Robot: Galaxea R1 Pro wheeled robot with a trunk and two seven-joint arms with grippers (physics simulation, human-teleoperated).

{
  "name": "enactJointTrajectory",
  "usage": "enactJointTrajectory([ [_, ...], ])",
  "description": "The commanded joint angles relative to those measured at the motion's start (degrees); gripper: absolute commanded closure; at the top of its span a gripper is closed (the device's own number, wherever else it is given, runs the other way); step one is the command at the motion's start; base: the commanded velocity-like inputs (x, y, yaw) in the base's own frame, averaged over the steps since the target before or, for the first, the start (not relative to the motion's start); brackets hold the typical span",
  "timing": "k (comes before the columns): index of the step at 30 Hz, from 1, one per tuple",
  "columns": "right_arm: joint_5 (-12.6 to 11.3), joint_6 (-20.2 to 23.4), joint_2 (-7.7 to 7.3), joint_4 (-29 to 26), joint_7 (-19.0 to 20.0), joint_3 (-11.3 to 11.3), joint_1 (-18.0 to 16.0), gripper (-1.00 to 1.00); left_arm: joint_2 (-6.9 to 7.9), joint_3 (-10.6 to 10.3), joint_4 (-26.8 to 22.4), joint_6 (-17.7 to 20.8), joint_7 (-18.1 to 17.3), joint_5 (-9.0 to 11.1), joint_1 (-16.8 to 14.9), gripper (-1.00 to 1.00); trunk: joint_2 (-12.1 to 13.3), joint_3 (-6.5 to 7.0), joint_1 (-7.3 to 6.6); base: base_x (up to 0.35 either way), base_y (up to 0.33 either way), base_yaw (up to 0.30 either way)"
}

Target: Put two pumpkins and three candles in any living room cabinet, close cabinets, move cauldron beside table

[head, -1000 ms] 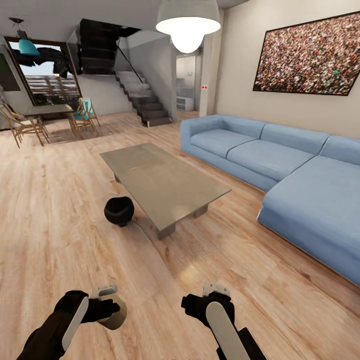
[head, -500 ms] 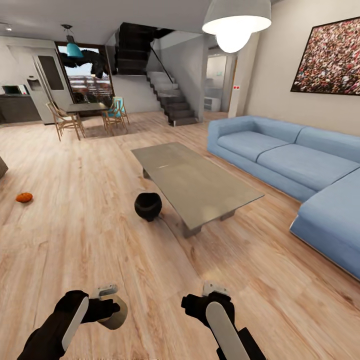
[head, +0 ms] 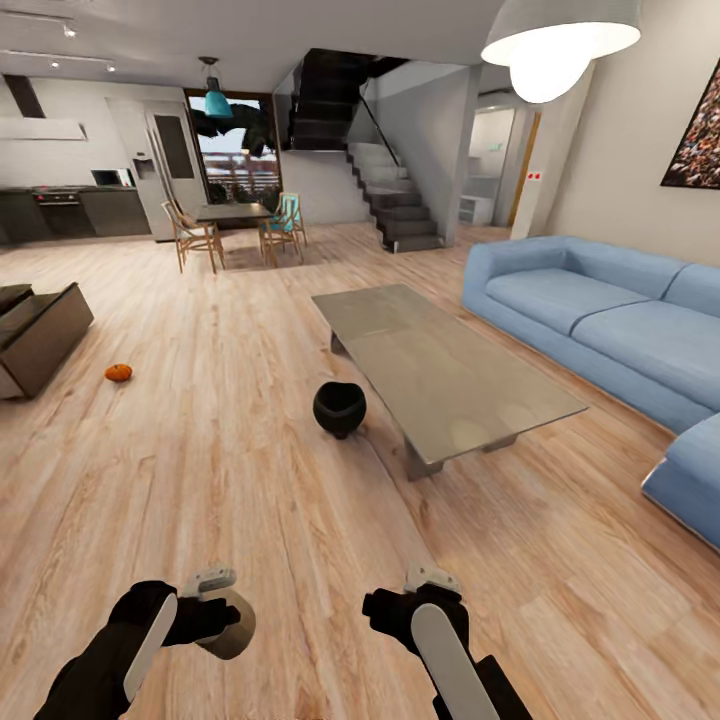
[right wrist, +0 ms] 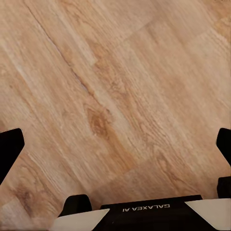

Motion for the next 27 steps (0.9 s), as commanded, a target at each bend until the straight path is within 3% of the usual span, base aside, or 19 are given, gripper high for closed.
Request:
enactJointTrajectory([
  [1,0.0,0.0,0.00,0.0,0.0,0.0,0.0,-1.00,-0.01,0.0,0.0,0.0,0.0,0.1,0.0,1.00,0.0,0.00,0.00,0.000,0.000,0.291],
  [17,0.1,0.0,0.00,1.1,0.1,0.2,0.0,-1.00,0.12,0.2,0.0,-0.1,-0.1,0.2,0.0,1.00,0.0,0.00,0.00,0.012,0.004,0.291],
  [27,0.1,0.0,0.00,1.2,0.1,0.2,0.0,-1.00,0.26,0.2,0.4,-1.5,-0.1,0.2,0.0,1.00,0.0,0.00,0.00,0.224,0.157,0.291],
])
